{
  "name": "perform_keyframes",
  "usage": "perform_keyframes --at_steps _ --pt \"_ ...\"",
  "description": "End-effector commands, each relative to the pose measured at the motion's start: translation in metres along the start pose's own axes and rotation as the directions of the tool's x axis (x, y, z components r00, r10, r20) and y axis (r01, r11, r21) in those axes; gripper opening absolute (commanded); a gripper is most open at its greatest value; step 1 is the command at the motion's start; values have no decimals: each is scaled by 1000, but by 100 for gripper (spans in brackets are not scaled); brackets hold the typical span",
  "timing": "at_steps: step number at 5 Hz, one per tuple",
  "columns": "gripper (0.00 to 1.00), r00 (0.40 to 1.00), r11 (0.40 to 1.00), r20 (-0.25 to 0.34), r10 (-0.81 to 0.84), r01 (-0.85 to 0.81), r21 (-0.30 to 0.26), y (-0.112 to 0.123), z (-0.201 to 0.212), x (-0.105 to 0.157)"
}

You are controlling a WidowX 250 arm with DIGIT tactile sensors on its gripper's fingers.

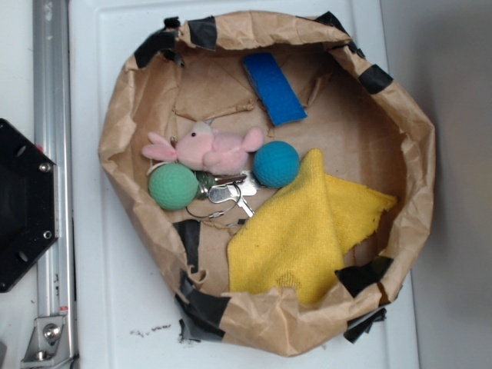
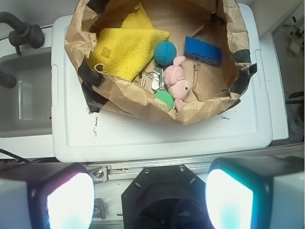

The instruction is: Grab the blue sponge.

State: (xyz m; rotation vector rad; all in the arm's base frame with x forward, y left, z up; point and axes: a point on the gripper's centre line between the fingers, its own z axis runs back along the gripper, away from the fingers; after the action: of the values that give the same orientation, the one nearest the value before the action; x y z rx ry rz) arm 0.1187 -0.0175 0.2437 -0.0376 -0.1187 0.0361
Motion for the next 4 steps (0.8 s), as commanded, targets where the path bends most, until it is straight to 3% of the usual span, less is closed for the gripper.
perform_keyframes --at_steps 1,2,3,4 --pt "100 1000 1000 0 0 0 0 0 0 0" --pt "100 966 967 65 -250 246 58 17 -29 47" --pt "100 893 899 105 -437 435 47 37 -66 98" --pt "100 817 827 132 -561 560 43 52 -101 121"
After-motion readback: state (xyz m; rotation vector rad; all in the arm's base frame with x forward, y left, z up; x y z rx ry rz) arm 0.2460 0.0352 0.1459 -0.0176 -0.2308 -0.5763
